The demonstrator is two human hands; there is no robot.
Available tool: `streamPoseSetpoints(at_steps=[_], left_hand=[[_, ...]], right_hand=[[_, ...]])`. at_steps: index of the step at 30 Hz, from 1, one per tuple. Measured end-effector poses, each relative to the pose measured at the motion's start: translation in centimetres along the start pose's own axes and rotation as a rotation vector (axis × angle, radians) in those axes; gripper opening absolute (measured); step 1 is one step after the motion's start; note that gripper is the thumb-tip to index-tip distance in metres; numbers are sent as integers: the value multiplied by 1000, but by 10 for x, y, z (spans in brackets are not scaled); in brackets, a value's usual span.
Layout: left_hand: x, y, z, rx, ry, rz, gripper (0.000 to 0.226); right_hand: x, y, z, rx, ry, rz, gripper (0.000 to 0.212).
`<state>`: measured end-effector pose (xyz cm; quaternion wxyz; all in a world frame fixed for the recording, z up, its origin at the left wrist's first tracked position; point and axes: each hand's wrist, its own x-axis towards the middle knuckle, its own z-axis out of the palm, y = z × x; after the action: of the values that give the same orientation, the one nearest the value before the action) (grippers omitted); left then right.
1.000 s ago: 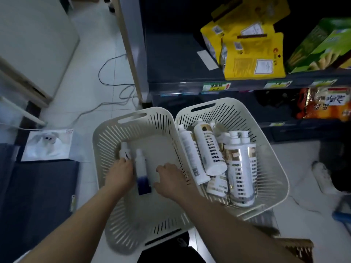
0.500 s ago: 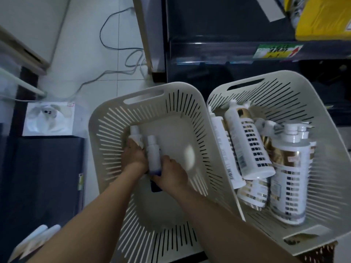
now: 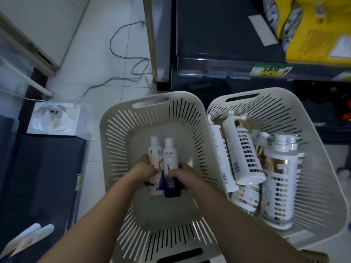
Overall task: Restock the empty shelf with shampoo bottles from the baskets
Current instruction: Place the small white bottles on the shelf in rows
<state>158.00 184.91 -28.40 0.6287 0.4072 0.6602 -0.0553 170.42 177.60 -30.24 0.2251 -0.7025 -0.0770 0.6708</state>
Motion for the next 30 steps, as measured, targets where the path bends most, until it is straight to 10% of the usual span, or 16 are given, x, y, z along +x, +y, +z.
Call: streamPoseSetpoints(at_steps=[7,30], left_hand=[[-86,-2,-15,-286,-117,131,34],[-338,-126,-171,-662,432,538,36]], right_hand=[[-64,-12,-3,87,-35,-202,47],[-272,-52,197,-347,-405,-834,34]])
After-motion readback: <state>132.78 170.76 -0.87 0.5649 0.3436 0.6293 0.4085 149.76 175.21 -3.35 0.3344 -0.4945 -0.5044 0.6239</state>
